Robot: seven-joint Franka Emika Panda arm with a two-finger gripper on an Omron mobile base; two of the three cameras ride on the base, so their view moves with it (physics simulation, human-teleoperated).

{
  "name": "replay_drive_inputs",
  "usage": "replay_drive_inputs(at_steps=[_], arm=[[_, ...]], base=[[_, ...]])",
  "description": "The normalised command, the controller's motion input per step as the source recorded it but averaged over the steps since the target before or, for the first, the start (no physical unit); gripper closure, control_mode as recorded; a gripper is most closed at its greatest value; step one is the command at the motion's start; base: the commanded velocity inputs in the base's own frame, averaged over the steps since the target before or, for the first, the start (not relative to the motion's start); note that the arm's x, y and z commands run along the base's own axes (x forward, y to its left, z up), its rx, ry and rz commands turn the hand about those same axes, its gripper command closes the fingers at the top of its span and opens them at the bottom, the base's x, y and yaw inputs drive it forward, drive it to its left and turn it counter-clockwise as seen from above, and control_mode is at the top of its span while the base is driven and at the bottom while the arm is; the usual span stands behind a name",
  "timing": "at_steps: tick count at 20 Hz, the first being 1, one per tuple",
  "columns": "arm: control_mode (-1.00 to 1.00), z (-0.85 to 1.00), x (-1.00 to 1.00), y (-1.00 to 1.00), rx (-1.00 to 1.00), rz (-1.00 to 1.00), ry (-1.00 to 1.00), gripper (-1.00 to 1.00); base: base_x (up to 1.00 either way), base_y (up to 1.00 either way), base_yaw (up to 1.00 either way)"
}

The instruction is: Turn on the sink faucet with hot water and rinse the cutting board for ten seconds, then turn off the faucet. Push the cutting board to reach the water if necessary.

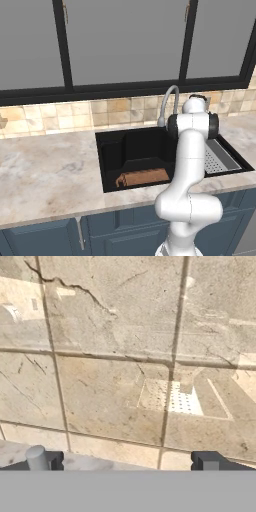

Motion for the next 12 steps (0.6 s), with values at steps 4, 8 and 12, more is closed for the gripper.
replay_drive_inputs(at_steps=[4,8,12], arm=[[-1.0,0.0,0.0,-0.41,0.0,0.0,-0.01,-1.0],[-1.0,0.0,0.0,-0.45,0.0,0.0,-0.02,-1.0],[-1.0,0.0,-0.05,-0.48,0.0,0.0,-0.01,-1.0]], base=[[0.0,0.0,0.0],[0.0,0.0,0.0],[0.0,0.0,0.0]])
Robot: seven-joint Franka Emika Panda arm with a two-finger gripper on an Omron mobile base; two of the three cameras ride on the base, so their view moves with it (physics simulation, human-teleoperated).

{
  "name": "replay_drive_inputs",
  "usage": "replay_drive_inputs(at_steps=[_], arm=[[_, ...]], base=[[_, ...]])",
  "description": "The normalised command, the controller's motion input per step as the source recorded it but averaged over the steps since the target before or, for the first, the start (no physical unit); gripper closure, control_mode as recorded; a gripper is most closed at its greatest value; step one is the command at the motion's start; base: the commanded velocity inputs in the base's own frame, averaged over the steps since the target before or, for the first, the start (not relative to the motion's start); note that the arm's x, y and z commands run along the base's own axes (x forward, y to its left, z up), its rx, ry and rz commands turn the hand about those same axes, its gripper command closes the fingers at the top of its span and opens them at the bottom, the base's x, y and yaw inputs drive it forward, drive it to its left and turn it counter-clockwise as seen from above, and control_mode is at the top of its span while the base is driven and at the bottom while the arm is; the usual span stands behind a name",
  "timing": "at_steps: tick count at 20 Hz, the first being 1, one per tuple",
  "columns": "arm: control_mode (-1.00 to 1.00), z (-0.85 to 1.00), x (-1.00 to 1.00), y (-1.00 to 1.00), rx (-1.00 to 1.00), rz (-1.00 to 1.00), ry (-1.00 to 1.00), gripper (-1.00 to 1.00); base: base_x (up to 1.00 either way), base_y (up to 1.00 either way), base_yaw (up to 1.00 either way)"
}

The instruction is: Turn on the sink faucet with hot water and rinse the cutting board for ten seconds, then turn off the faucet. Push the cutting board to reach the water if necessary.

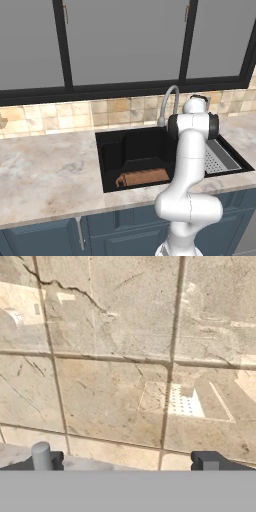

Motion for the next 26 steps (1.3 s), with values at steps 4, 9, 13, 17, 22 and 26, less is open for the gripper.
replay_drive_inputs(at_steps=[4,9,13,17,22,26], arm=[[-1.0,0.0,-0.14,-0.5,0.0,0.0,-0.01,-1.0],[-1.0,0.0,-0.2,-0.5,0.0,0.0,-0.01,-1.0],[-1.0,0.0,-0.26,-0.51,0.0,0.0,-0.01,-1.0],[-1.0,0.0,-0.35,-0.51,0.0,0.0,0.0,-1.0],[-1.0,-0.01,-0.39,-0.49,0.0,0.0,0.0,-1.0],[-1.0,-0.03,-0.41,-0.5,0.0,0.0,0.0,-1.0]], base=[[0.0,0.0,0.0],[0.0,0.0,0.0],[0.0,0.0,0.0],[0.0,0.0,0.0],[0.0,0.0,0.0],[0.0,0.0,0.0]])
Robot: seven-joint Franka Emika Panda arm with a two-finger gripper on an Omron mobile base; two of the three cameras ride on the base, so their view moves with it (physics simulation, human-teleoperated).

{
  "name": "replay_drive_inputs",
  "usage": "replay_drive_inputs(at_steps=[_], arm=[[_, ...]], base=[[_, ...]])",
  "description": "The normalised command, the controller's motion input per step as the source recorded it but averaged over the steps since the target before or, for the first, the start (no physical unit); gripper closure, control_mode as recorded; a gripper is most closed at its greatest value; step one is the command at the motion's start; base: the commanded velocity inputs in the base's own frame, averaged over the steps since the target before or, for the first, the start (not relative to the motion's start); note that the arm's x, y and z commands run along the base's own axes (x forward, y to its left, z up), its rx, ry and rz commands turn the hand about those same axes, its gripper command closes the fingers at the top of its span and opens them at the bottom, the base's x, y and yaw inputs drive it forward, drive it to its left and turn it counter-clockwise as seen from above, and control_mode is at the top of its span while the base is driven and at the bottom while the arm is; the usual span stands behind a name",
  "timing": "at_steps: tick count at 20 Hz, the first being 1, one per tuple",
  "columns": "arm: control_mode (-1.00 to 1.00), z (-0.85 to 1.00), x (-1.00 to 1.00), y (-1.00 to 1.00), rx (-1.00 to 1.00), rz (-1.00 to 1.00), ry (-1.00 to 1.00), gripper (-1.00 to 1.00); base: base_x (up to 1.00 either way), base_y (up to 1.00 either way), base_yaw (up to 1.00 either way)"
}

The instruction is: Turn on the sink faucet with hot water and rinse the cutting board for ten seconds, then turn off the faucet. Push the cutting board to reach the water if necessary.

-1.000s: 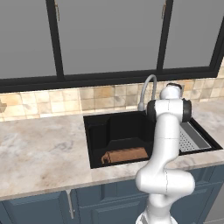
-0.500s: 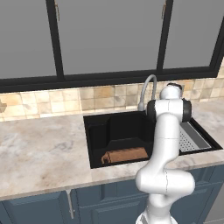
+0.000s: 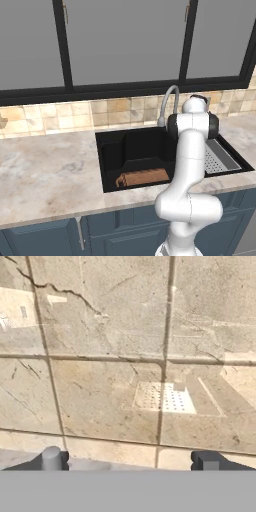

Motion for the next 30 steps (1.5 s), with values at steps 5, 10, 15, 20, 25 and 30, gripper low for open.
replay_drive_inputs(at_steps=[5,10,15,20,25,30], arm=[[-1.0,-0.09,-0.43,-0.56,0.0,0.0,0.0,-1.0],[-1.0,-0.12,-0.46,-0.58,0.0,0.0,0.0,-1.0],[-1.0,-0.15,-0.45,-0.58,0.0,0.0,0.0,-1.0],[-1.0,-0.14,-0.52,-0.57,0.0,0.0,0.0,-1.0],[-1.0,-0.15,-0.67,-0.53,0.0,0.0,0.0,-1.0],[-1.0,-0.15,-0.58,-0.6,0.0,0.0,0.0,-1.0]], base=[[0.0,0.0,0.0],[0.0,0.0,0.0],[0.0,0.0,0.0],[0.0,0.0,0.0],[0.0,0.0,0.0],[0.0,0.0,0.0]])
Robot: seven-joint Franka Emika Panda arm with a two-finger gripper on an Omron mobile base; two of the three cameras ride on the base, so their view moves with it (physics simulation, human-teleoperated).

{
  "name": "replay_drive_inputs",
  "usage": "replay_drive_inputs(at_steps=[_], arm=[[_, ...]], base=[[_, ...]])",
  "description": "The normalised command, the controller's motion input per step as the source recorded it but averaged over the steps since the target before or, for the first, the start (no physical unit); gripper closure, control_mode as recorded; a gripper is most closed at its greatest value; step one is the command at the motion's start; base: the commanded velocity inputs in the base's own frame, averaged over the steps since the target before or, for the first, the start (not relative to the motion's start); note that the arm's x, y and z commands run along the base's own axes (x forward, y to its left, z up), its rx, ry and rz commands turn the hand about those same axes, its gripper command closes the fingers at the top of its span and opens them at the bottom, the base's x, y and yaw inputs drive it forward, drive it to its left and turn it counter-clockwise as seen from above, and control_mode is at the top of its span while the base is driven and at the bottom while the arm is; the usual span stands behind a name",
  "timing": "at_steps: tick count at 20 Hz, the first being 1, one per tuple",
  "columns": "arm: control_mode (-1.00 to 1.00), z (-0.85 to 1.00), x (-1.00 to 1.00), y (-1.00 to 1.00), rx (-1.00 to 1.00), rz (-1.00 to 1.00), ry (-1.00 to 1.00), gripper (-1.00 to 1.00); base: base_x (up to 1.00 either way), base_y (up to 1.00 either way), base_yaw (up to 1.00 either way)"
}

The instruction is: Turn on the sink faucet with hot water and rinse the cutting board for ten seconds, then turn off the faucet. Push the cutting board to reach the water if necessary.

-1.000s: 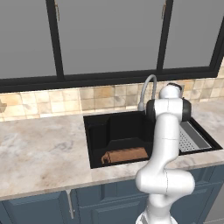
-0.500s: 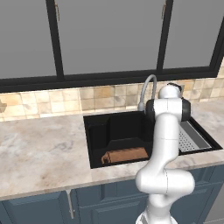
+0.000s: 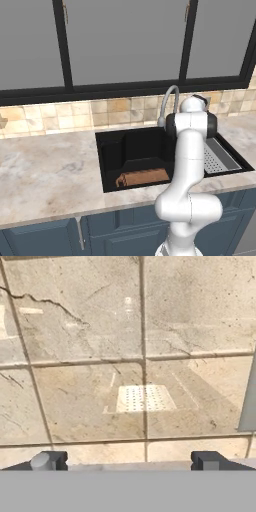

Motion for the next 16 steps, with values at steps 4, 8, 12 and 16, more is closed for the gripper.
replay_drive_inputs(at_steps=[4,8,12,16], arm=[[-1.0,-0.21,-0.7,-0.69,0.0,0.02,0.0,-1.0],[-1.0,-0.18,-0.72,-0.64,0.0,0.06,0.0,-1.0],[-1.0,-0.19,-0.73,-0.65,0.0,0.11,0.0,-1.0],[-1.0,-0.21,-0.7,-0.73,0.0,0.13,0.01,-1.0]], base=[[0.0,0.0,0.0],[0.0,0.0,0.0],[0.0,0.0,0.0],[0.0,0.0,0.0]])
